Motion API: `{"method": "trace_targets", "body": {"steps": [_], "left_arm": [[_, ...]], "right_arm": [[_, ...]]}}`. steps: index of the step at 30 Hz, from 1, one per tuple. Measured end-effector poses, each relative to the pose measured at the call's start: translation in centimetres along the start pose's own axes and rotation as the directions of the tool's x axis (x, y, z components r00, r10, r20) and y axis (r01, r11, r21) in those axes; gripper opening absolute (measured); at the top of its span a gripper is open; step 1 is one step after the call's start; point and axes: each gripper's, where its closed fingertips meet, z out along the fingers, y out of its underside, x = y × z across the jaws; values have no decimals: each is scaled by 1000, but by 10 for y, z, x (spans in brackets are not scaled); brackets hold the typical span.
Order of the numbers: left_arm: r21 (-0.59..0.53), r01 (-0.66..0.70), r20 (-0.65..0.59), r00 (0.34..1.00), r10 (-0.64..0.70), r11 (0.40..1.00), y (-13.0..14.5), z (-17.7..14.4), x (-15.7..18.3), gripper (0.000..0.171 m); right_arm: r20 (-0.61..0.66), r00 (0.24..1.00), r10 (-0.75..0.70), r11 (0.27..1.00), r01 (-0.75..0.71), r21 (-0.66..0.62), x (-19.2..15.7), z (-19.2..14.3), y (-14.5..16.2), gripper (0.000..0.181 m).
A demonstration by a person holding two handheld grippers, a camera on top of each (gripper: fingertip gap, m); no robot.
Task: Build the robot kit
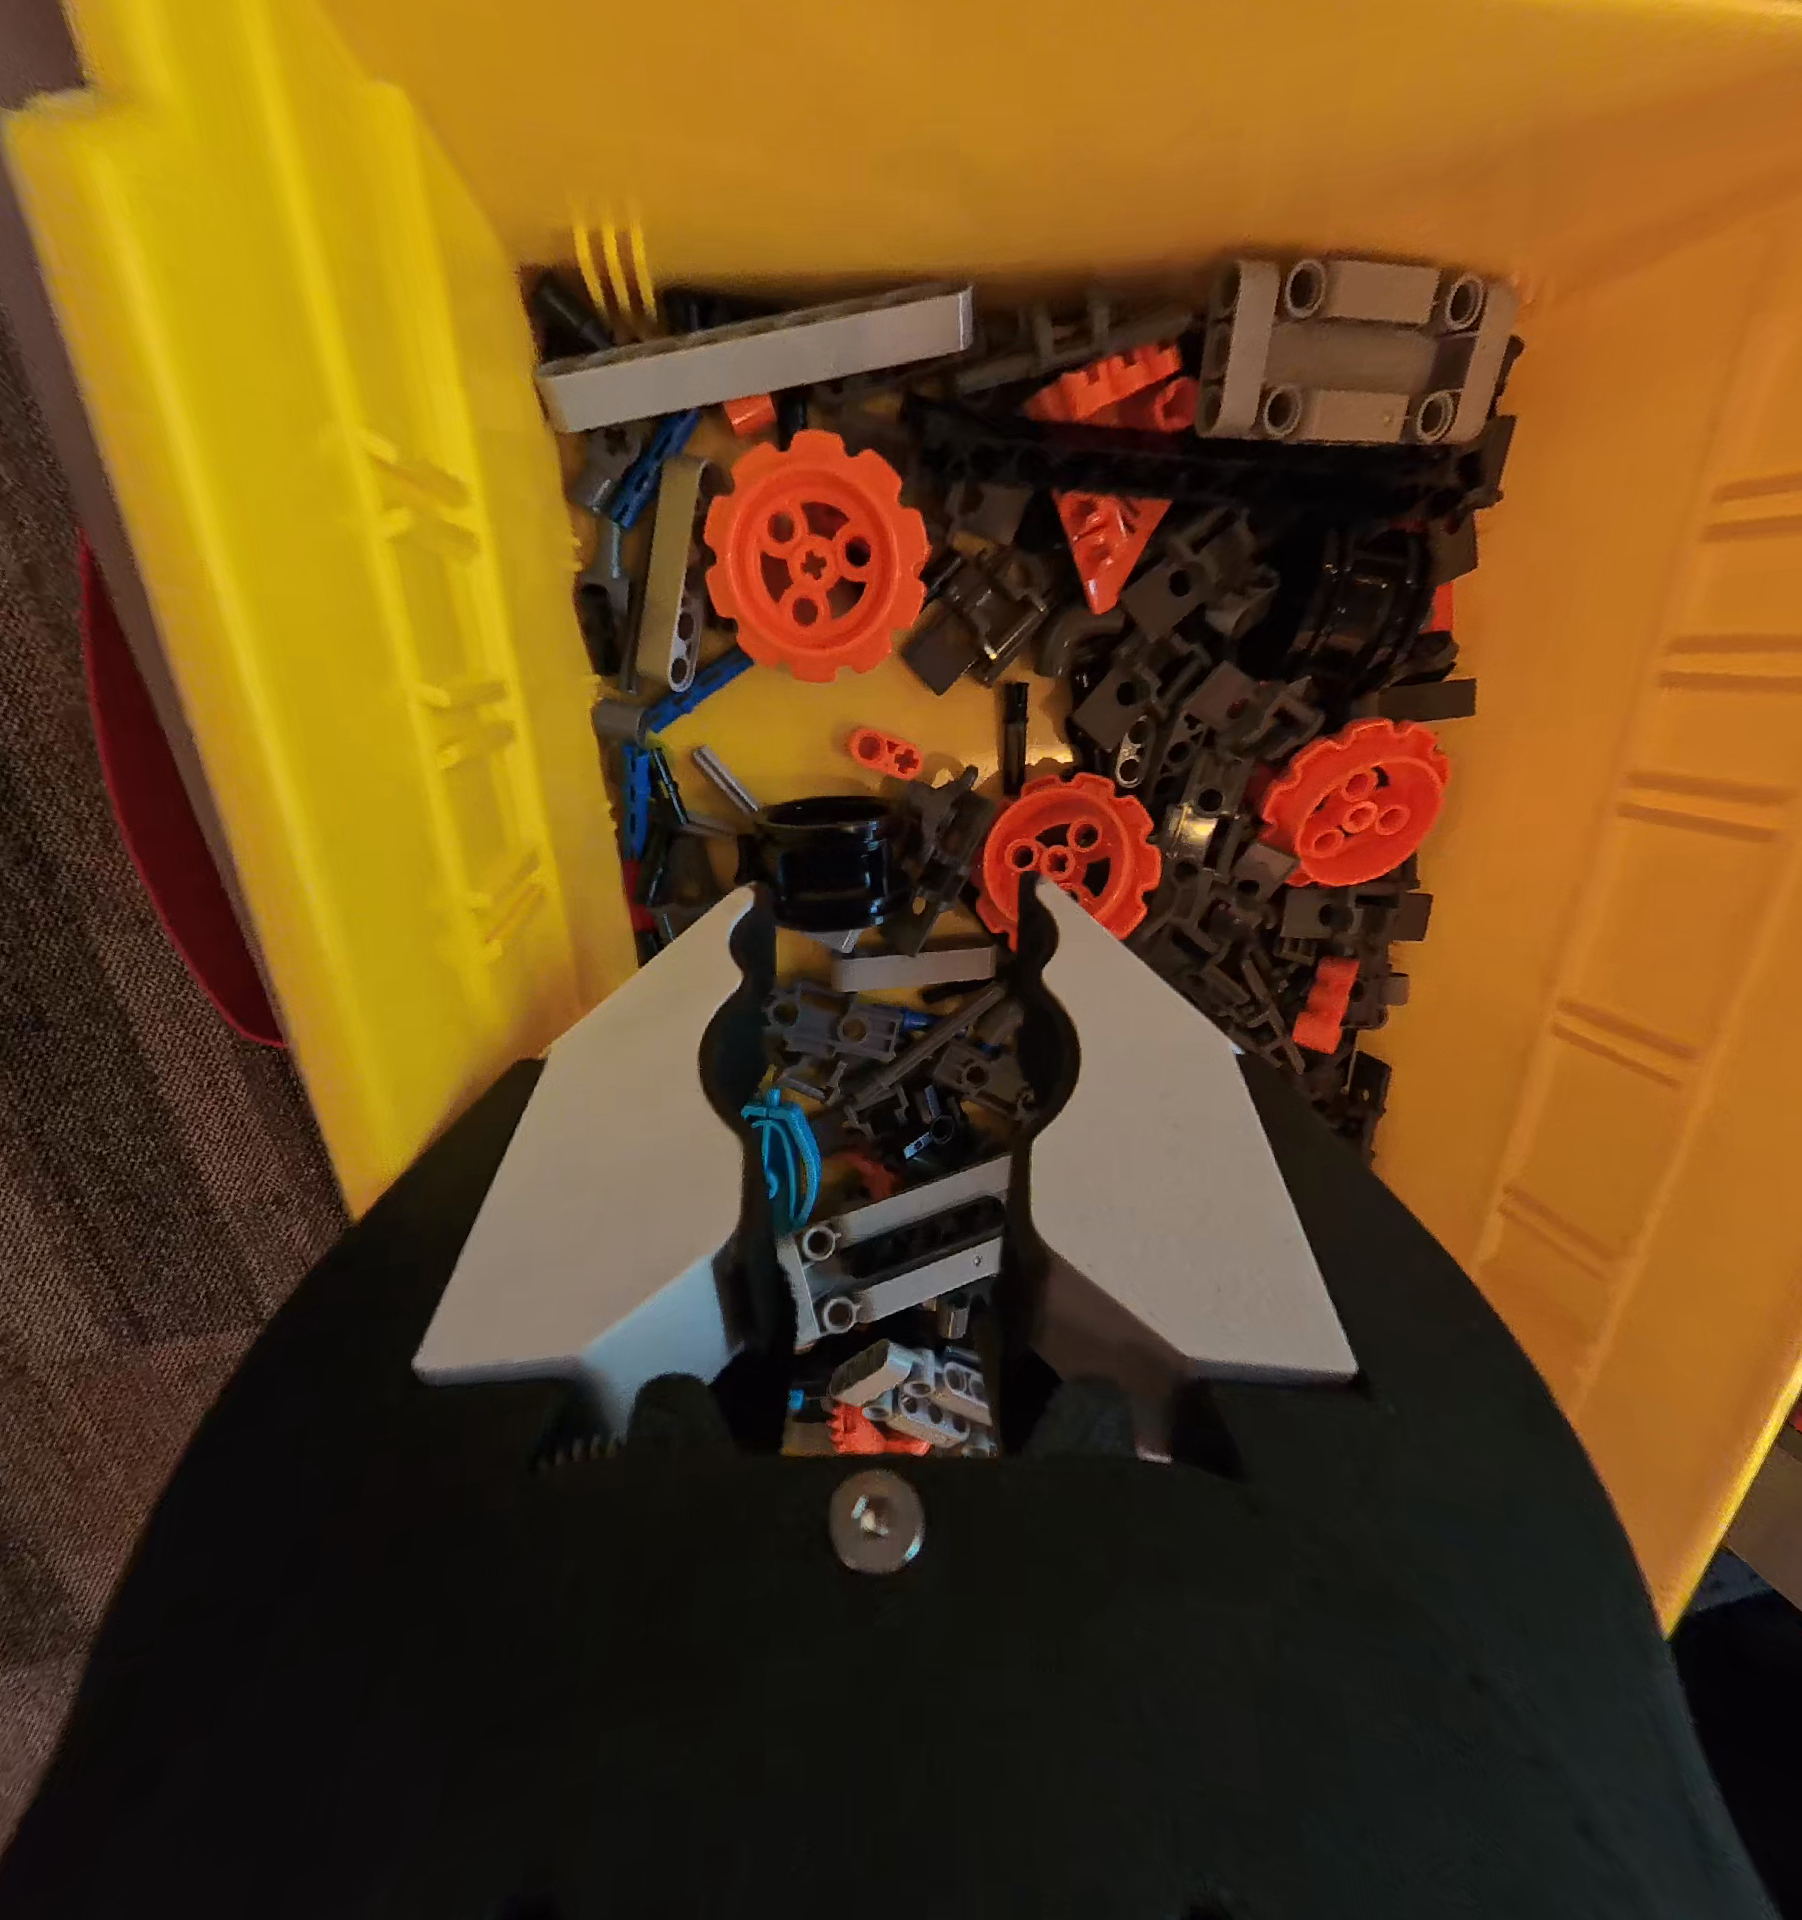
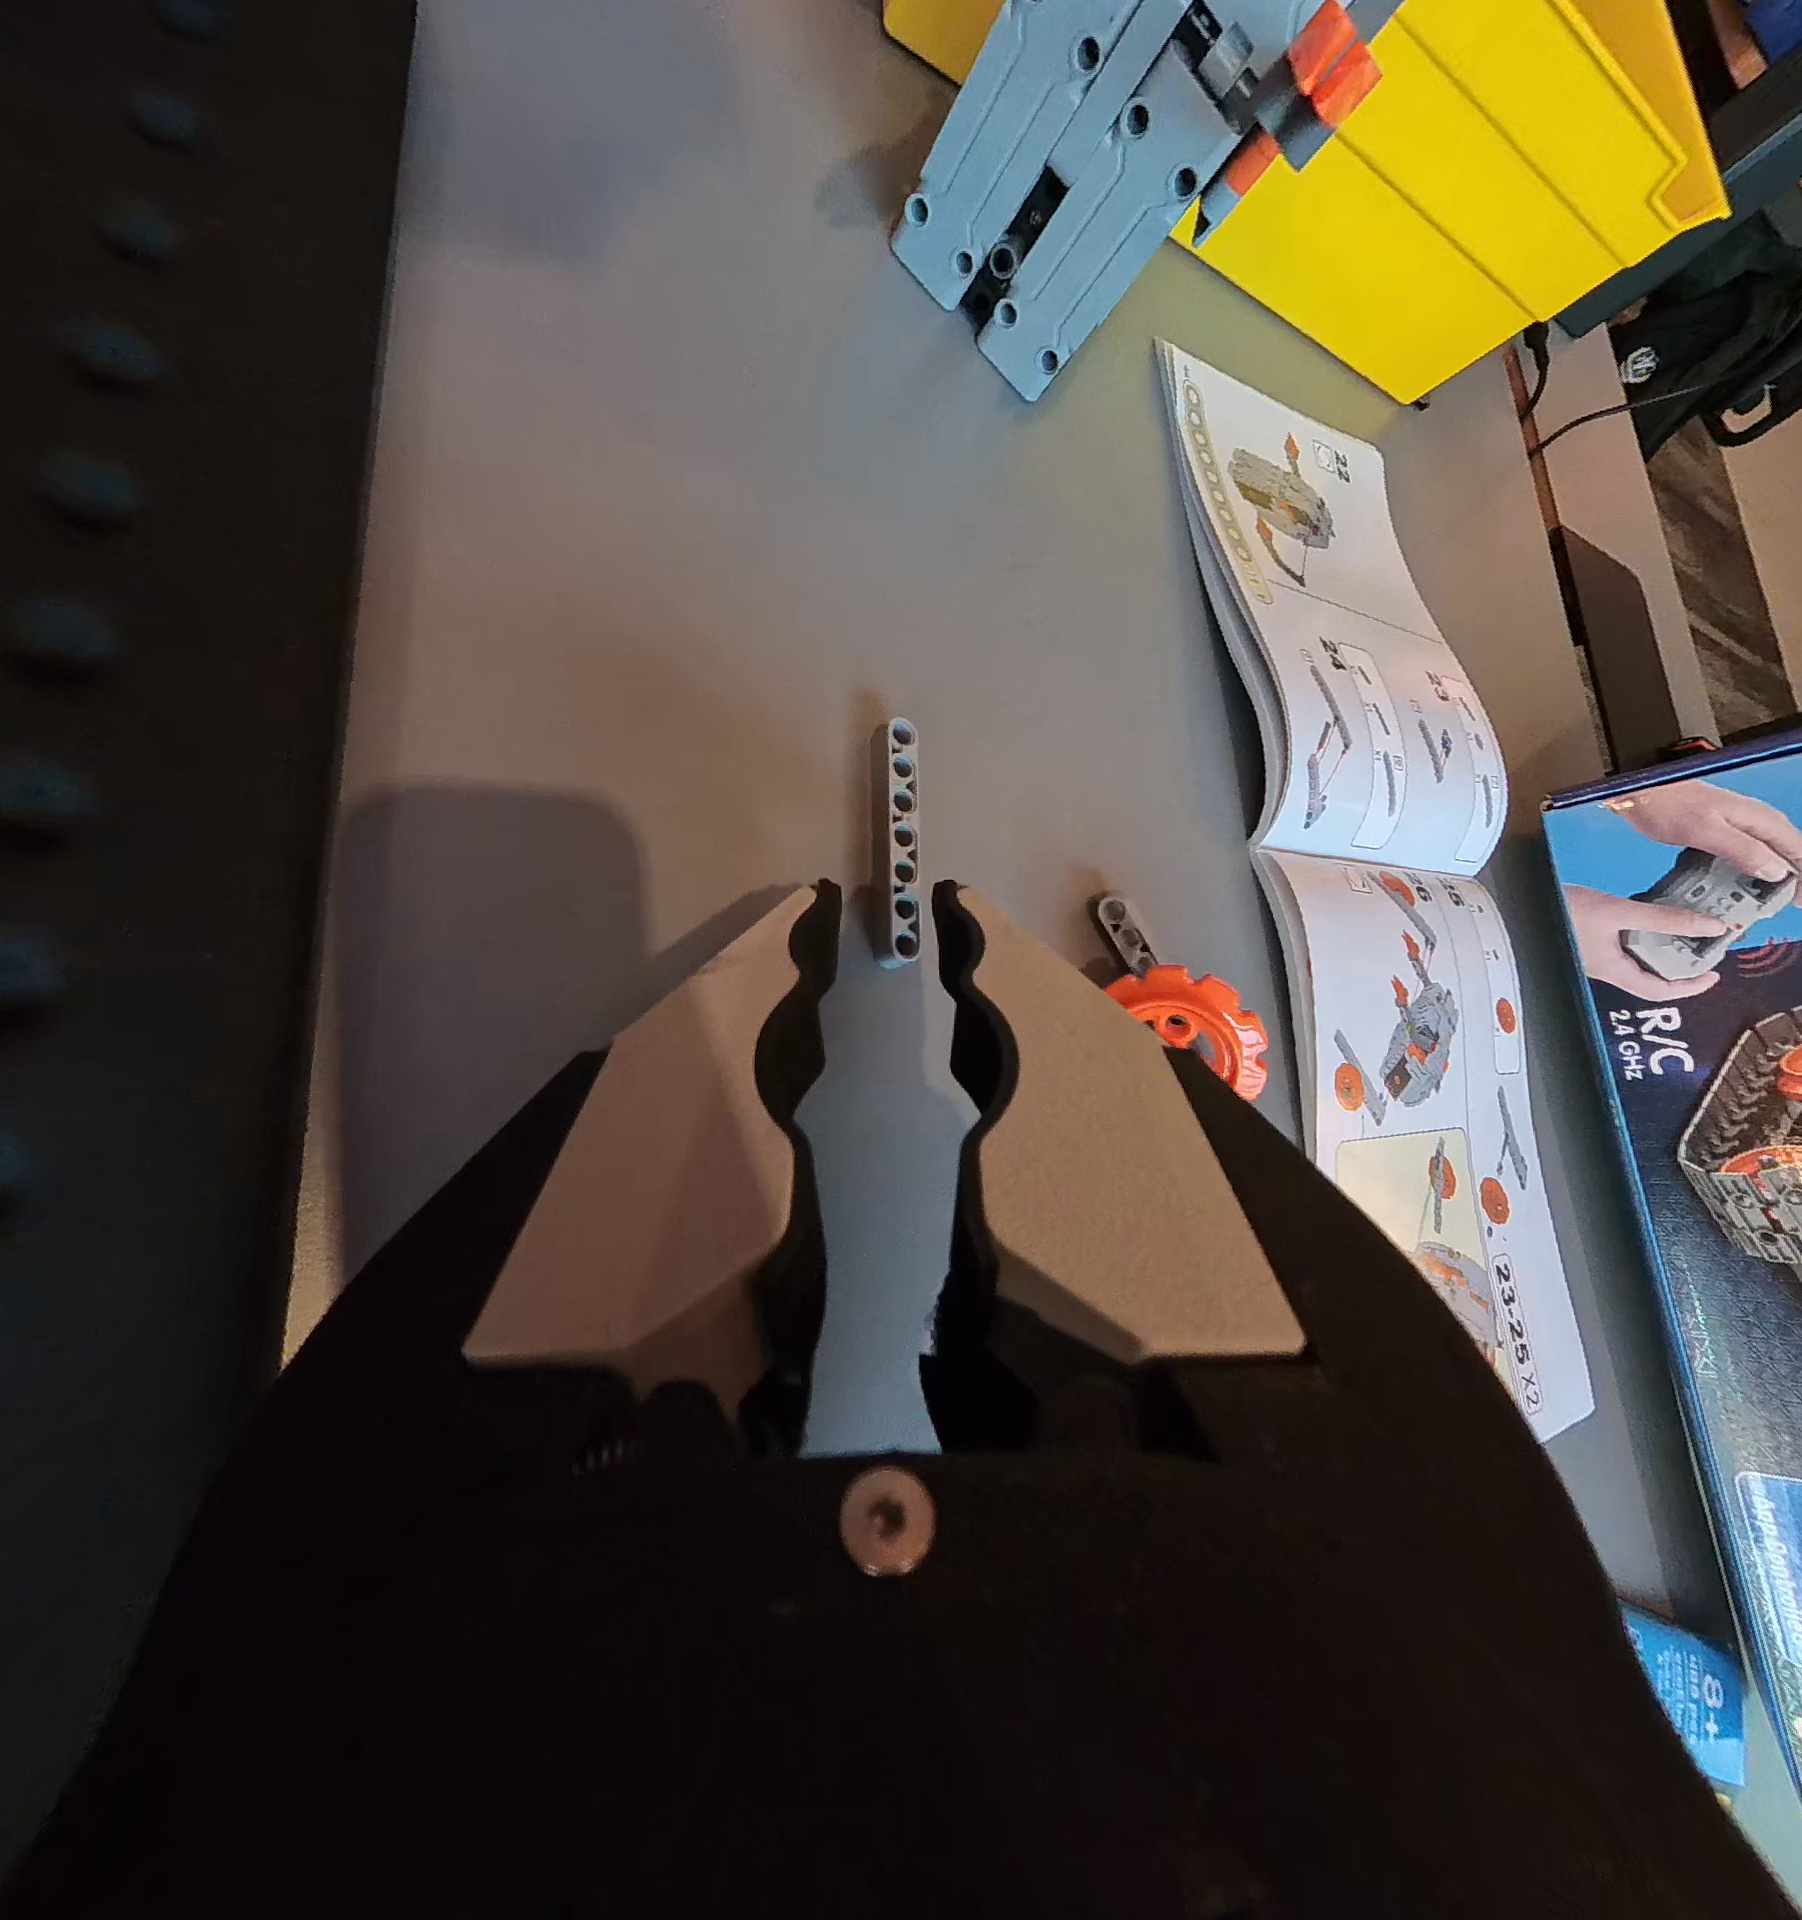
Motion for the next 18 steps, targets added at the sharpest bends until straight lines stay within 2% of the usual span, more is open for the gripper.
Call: {"method": "trace_targets", "body": {"steps": [4, 5, 9, 10, 18], "left_arm": [[-51, -19, 16, 1000, 20, 999, 4, 13, 0, 42], [-56, -24, 23, 999, 25, 998, 4, 16, -1, 37], [-55, -27, 12, 1000, 28, 998, 3, 16, 0, 35], [-52, -26, 14, 1000, 26, 998, 3, 14, -1, 29], [-85, -10, -45, 999, 7, 996, 33, -23, 3, 28]], "right_arm": [[-2, 1000, -7, 1000, 7, -5, 0, -1, 1, 17], [-3, 1000, -6, 1000, 6, -4, 0, -1, 1, 17], [-4, 1000, -4, 1000, 4, -3, 1, -1, 1, 17], [-3, 1000, -6, 1000, 6, -4, 0, -1, 1, 17], [7, 1000, -5, 1000, 5, -4, -1, 1, 1, 17]]}}
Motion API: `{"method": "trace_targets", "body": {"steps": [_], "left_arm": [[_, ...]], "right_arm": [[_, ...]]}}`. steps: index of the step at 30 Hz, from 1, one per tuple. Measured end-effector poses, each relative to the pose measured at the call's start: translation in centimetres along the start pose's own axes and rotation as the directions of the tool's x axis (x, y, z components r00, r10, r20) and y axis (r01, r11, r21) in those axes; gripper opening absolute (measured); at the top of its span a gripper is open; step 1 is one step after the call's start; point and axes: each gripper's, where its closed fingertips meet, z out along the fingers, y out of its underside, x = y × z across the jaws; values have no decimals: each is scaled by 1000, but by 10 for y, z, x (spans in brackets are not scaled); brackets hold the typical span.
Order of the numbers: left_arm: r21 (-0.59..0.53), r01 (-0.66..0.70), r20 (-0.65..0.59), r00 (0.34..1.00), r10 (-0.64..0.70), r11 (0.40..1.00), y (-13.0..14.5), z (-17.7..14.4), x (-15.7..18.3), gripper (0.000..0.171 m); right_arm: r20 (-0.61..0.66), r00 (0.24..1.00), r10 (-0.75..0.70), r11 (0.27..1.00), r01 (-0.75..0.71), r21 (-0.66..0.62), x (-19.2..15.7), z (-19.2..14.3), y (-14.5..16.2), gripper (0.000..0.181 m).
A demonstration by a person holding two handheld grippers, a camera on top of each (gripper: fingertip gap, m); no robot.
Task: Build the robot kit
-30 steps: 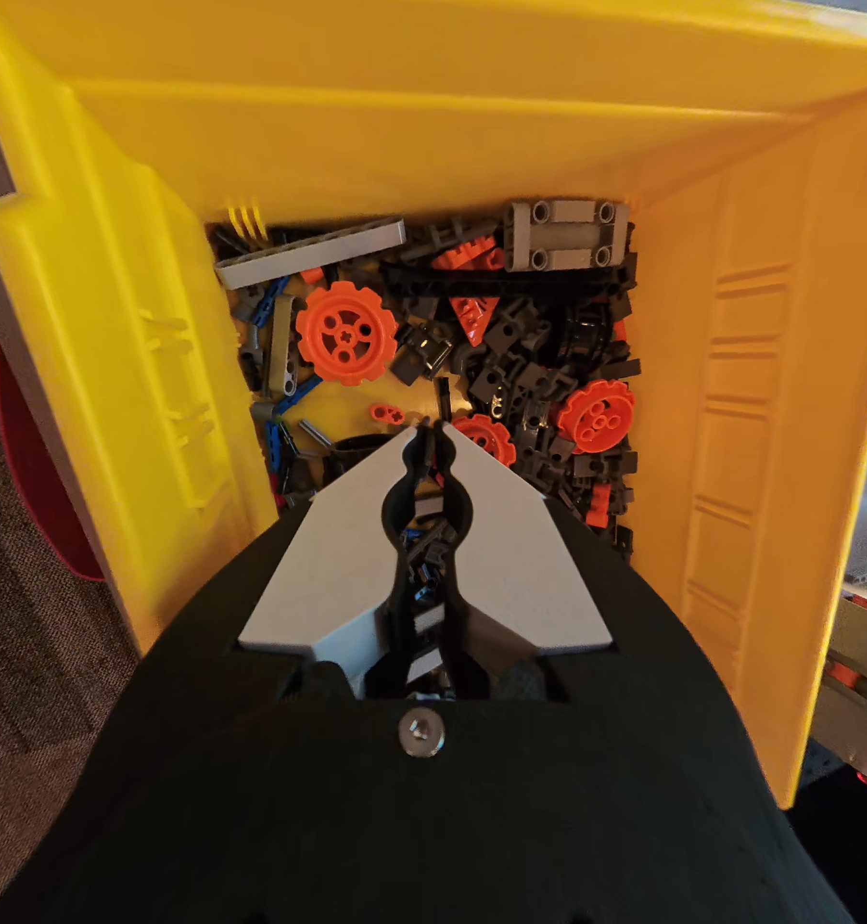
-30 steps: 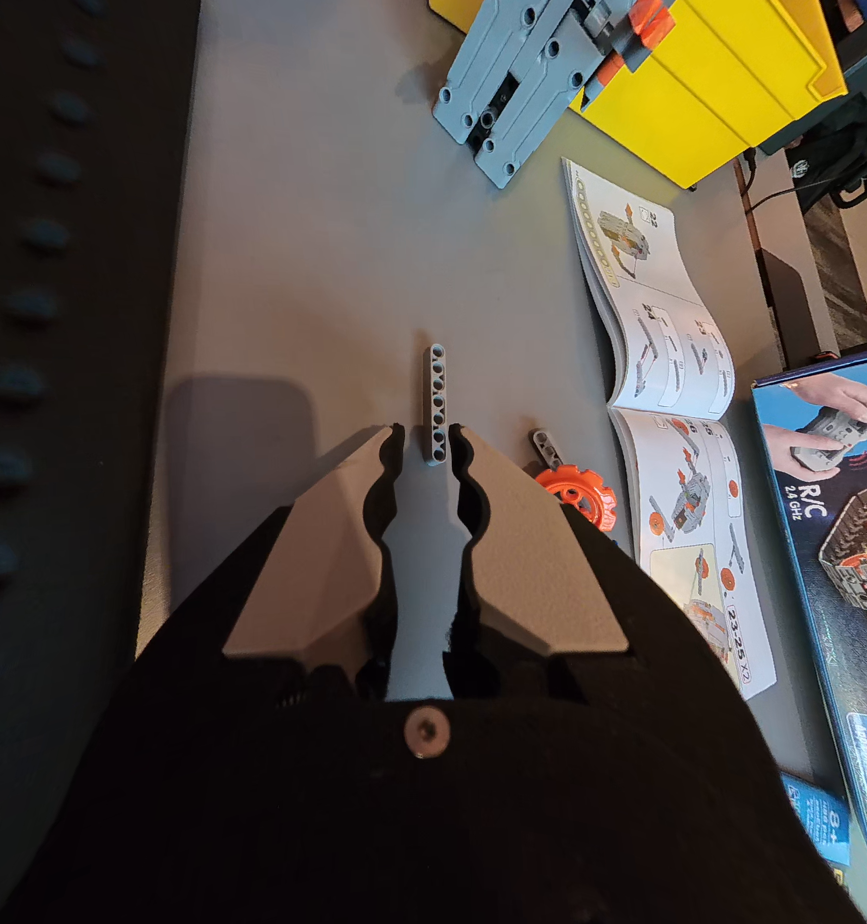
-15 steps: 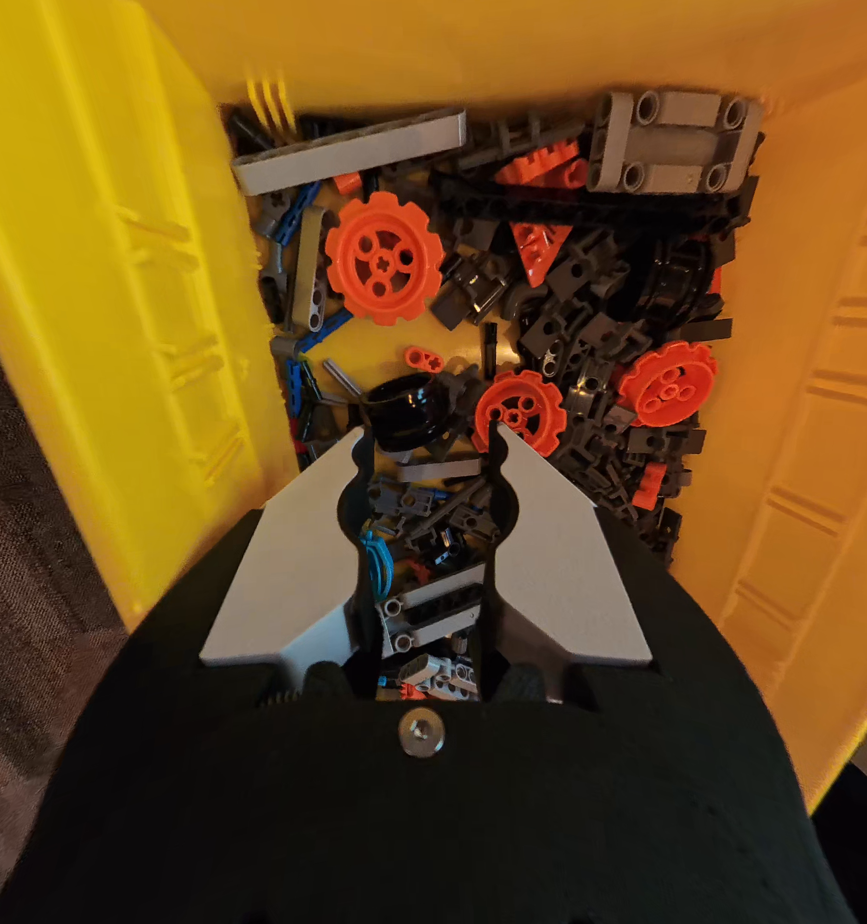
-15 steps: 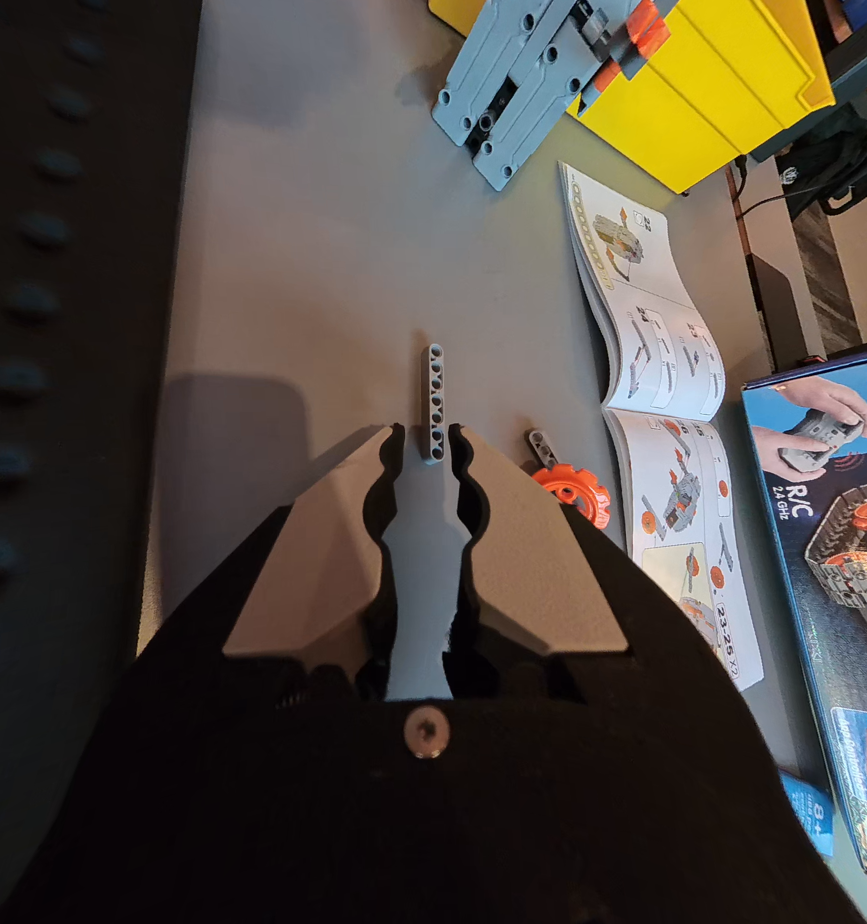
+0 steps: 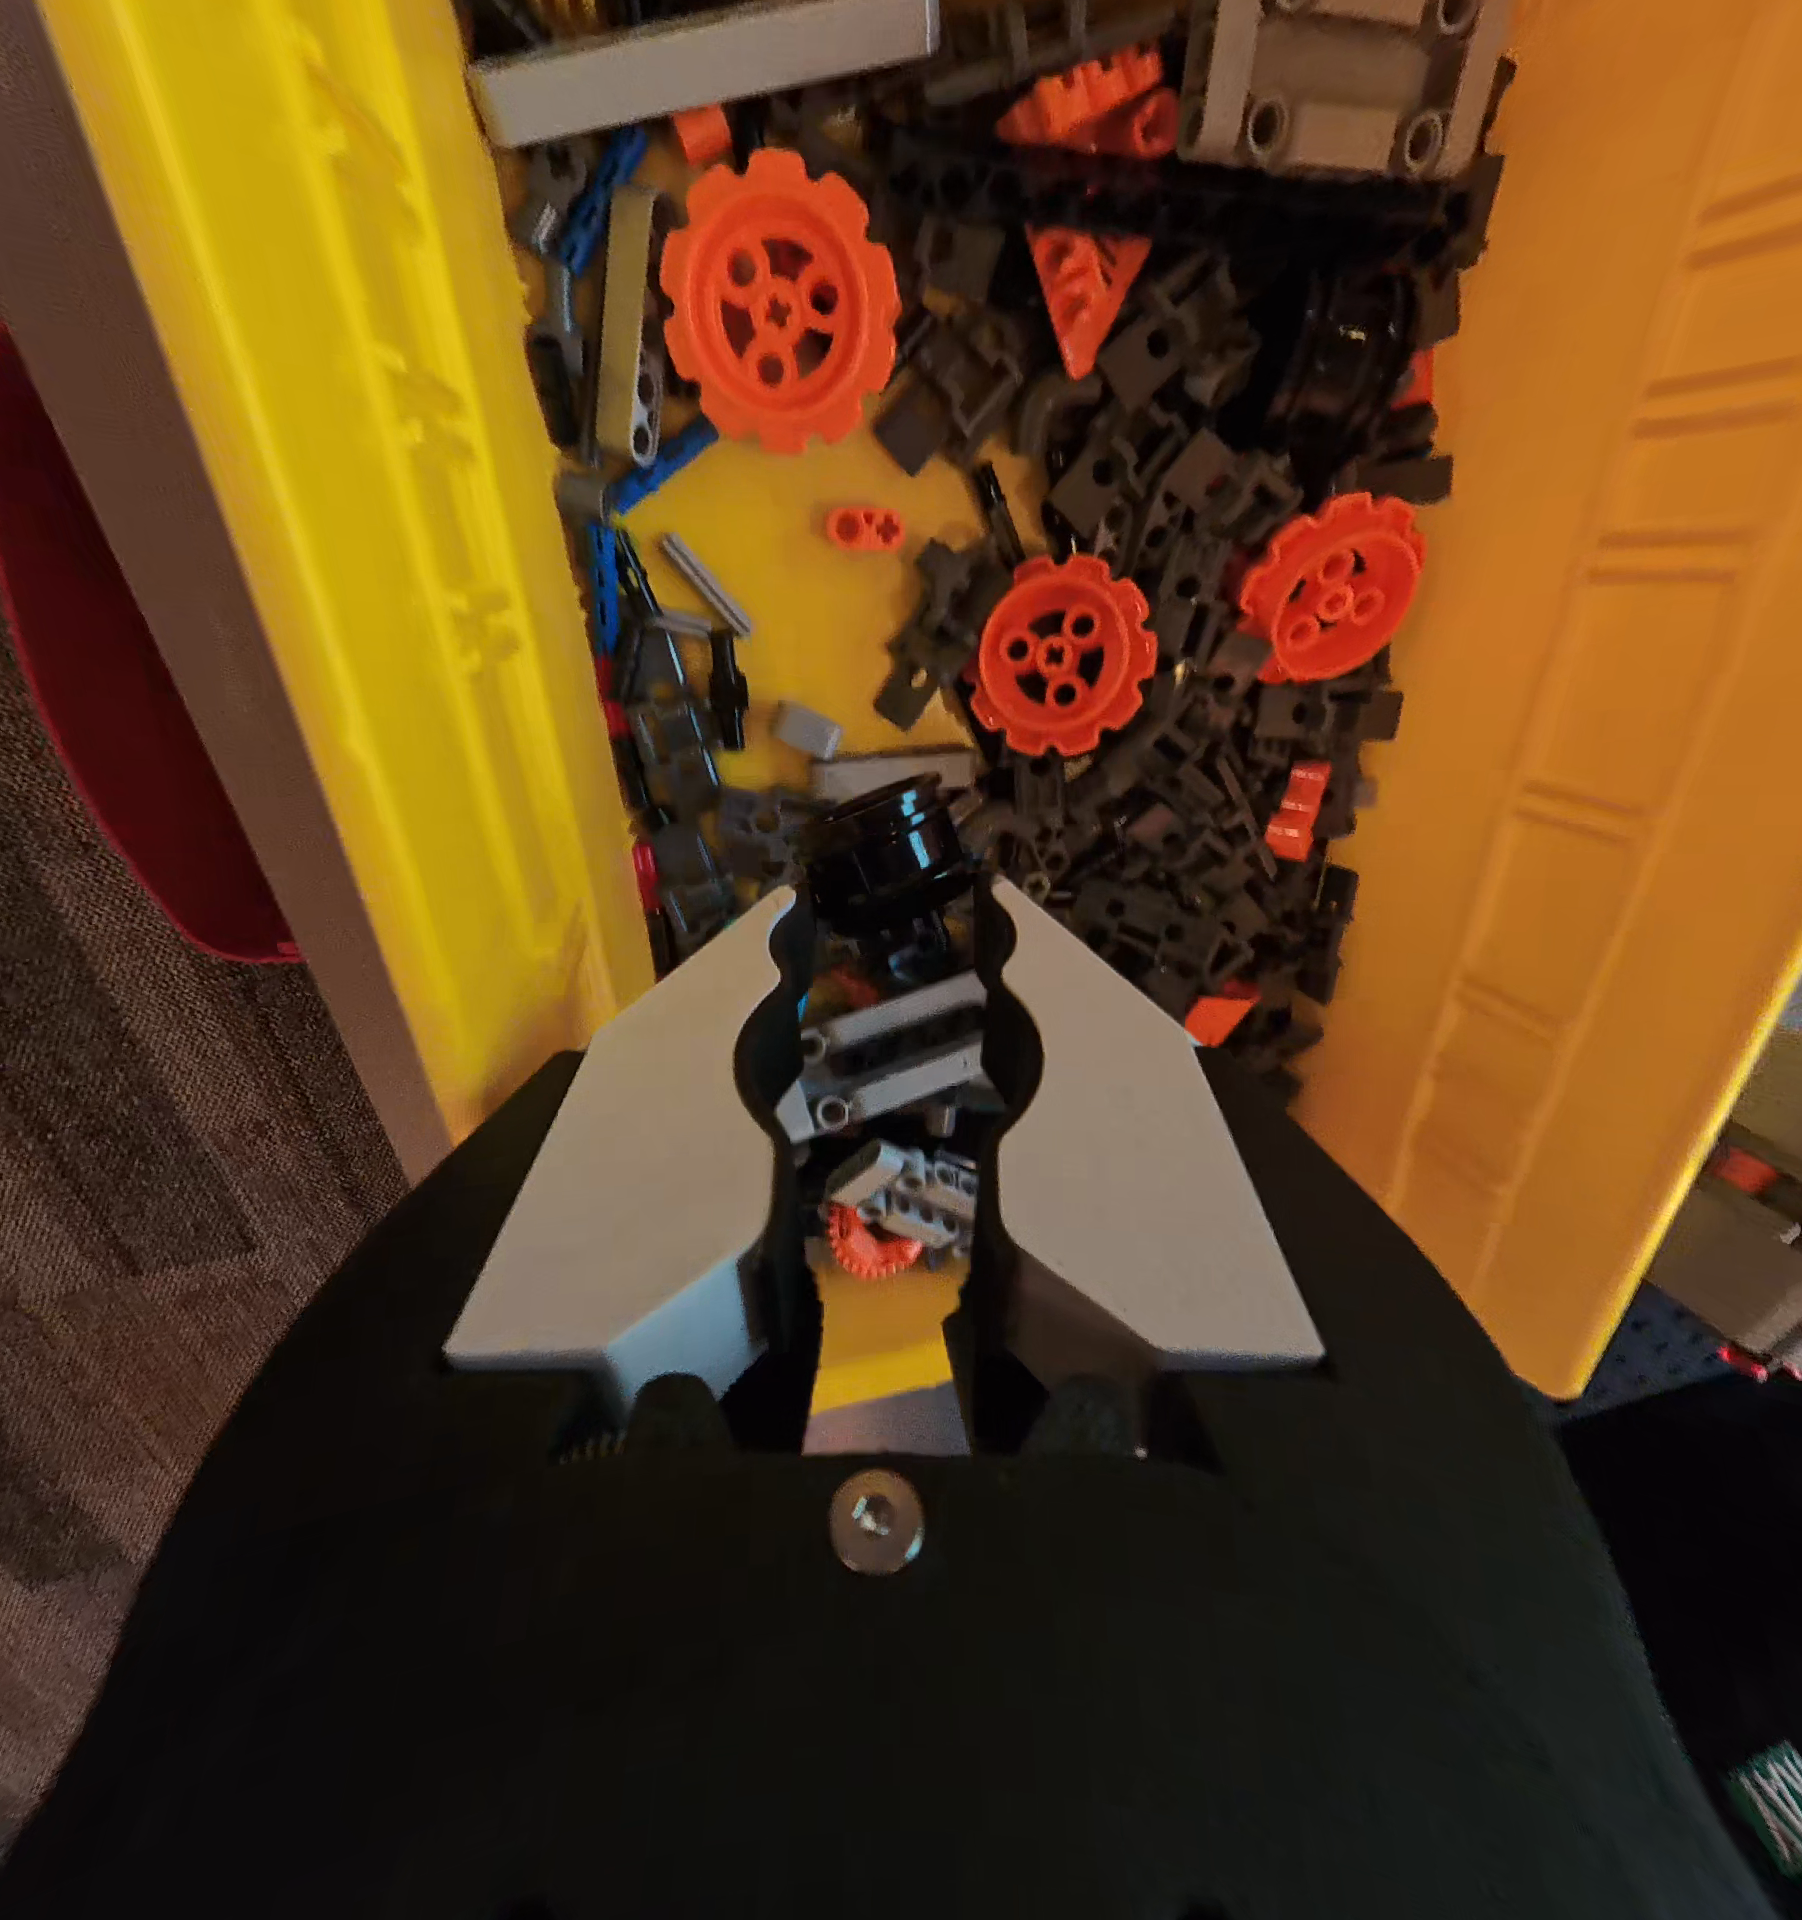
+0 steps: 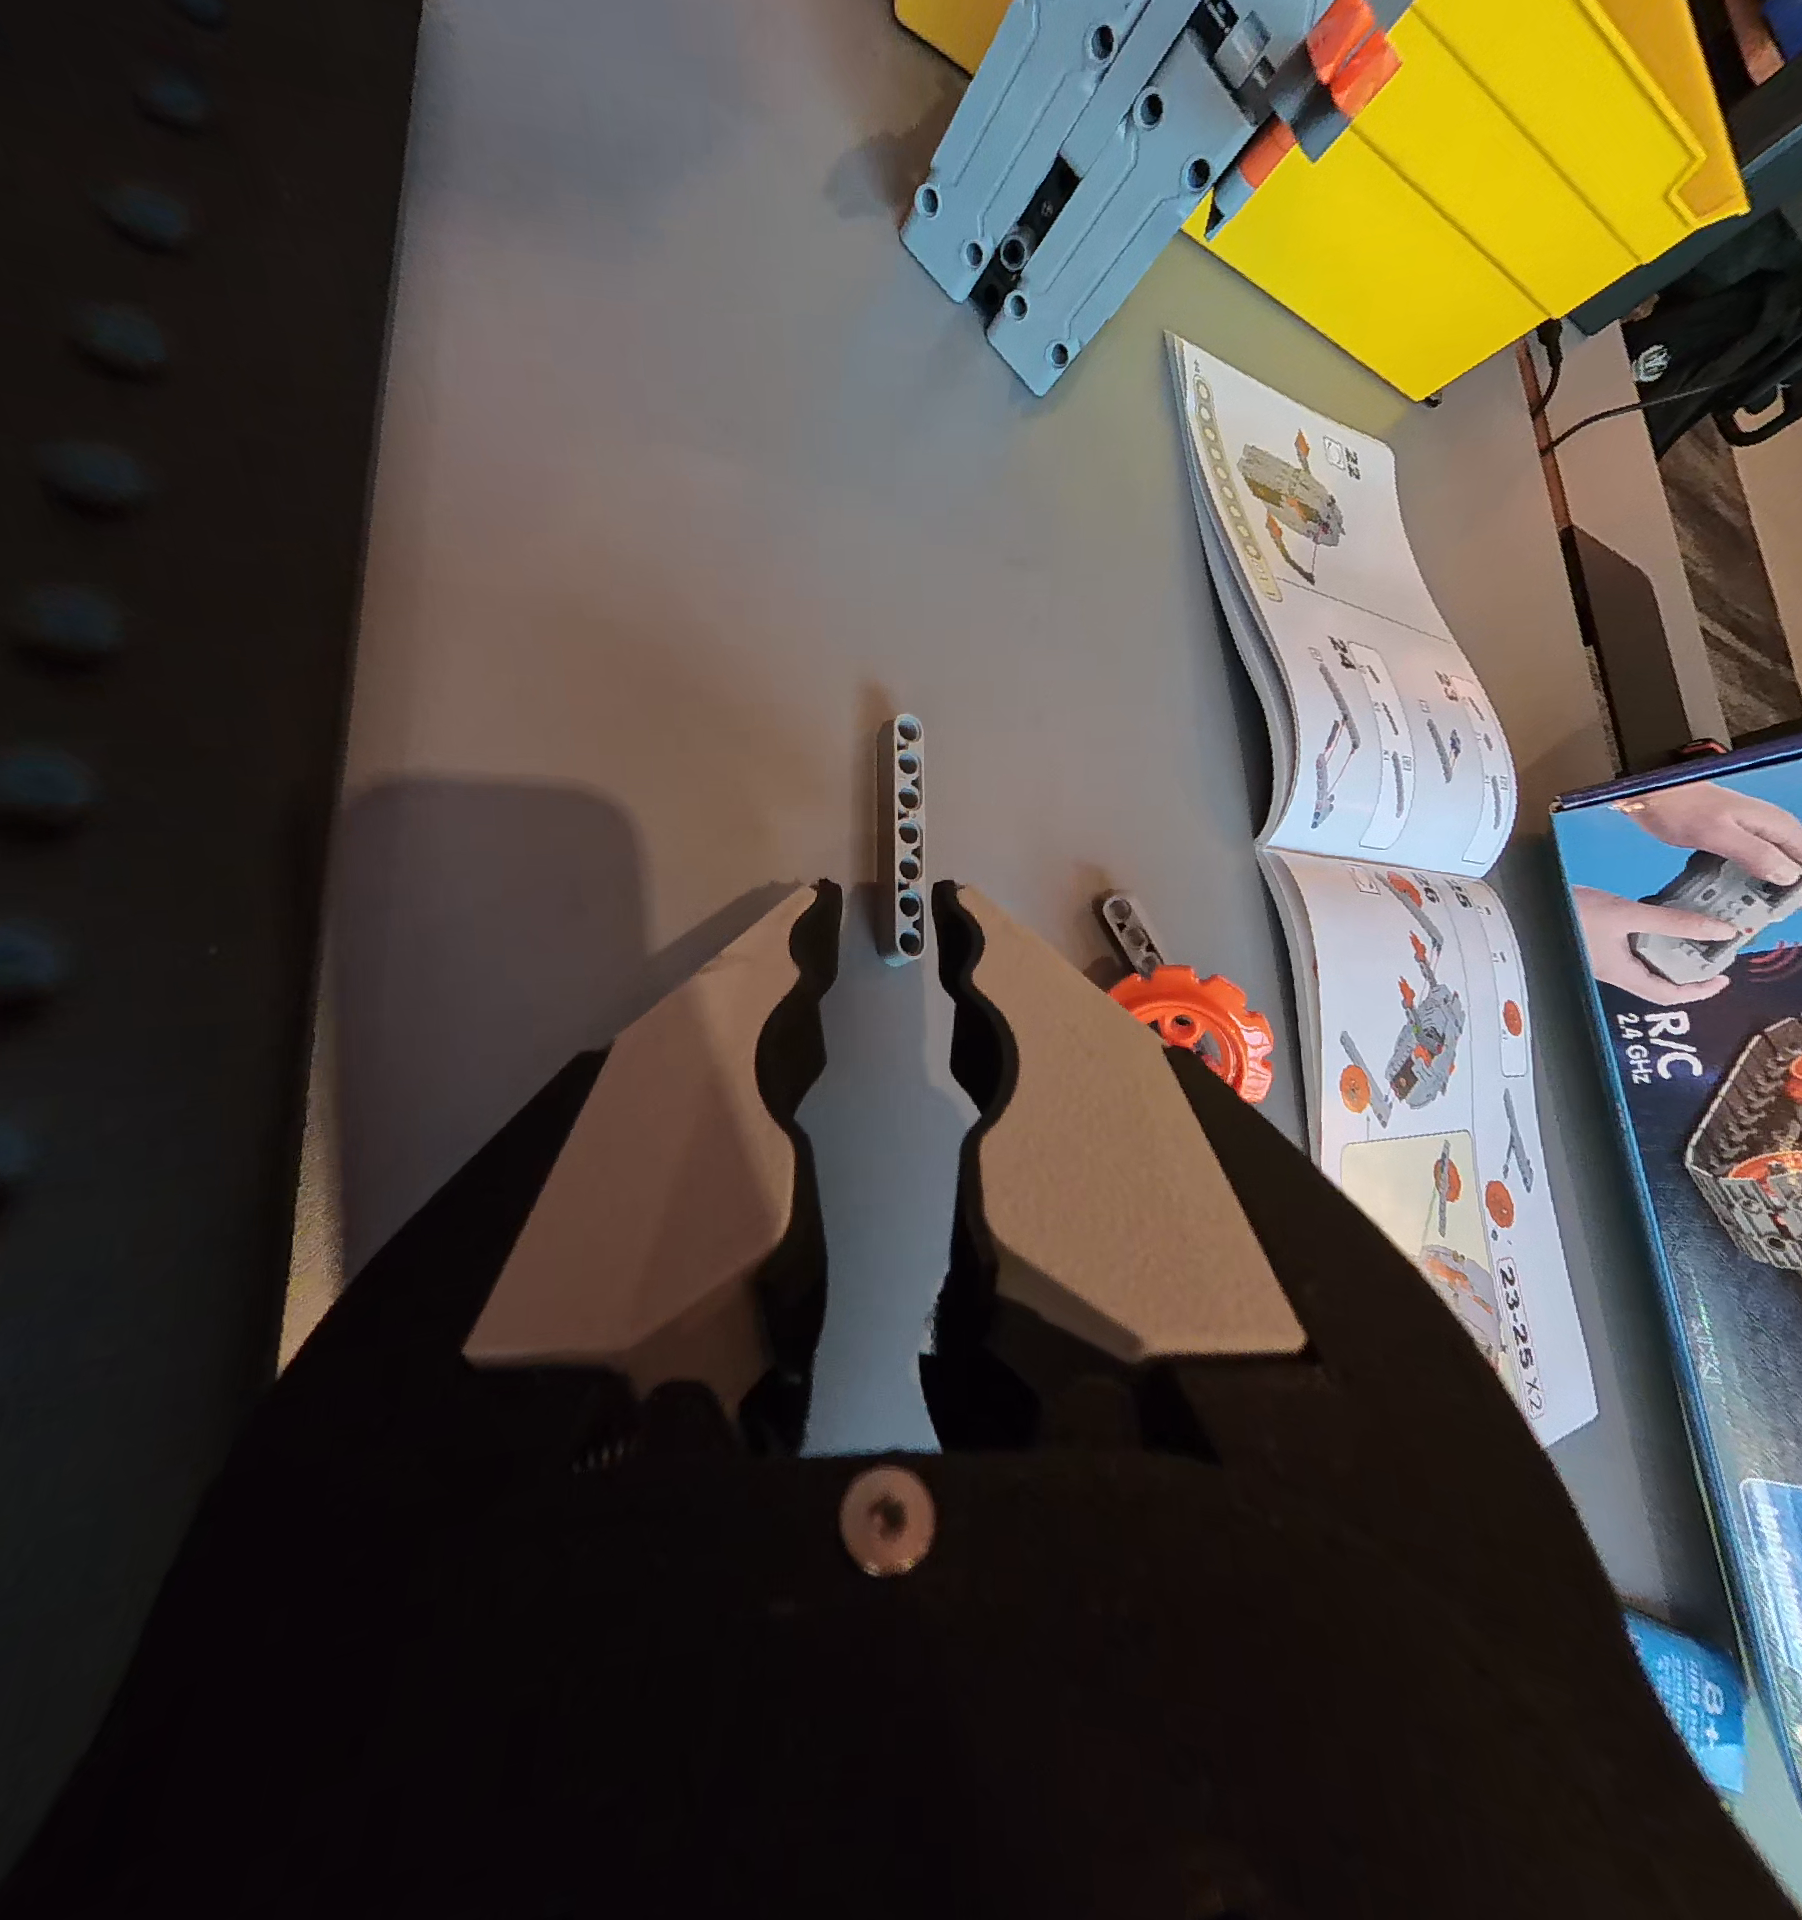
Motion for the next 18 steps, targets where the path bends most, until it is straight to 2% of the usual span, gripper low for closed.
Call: {"method": "trace_targets", "body": {"steps": [6, 12, 18], "left_arm": [[-41, -8, -24, 1000, 7, 999, 22, -12, 7, 28], [-125, -82, -68, 995, 74, 989, 29, 2, 23, 29], [-120, -126, -93, 989, 115, 985, 28, 2, 38, 29]], "right_arm": [[-3, 1000, 8, 1000, -8, 4, 2, 0, 0, 17], [-5, 1000, 10, 1000, -10, -6, 2, 1, 2, 17], [-8, 1000, 17, 1000, -17, 1, 3, -1, 2, 16]]}}
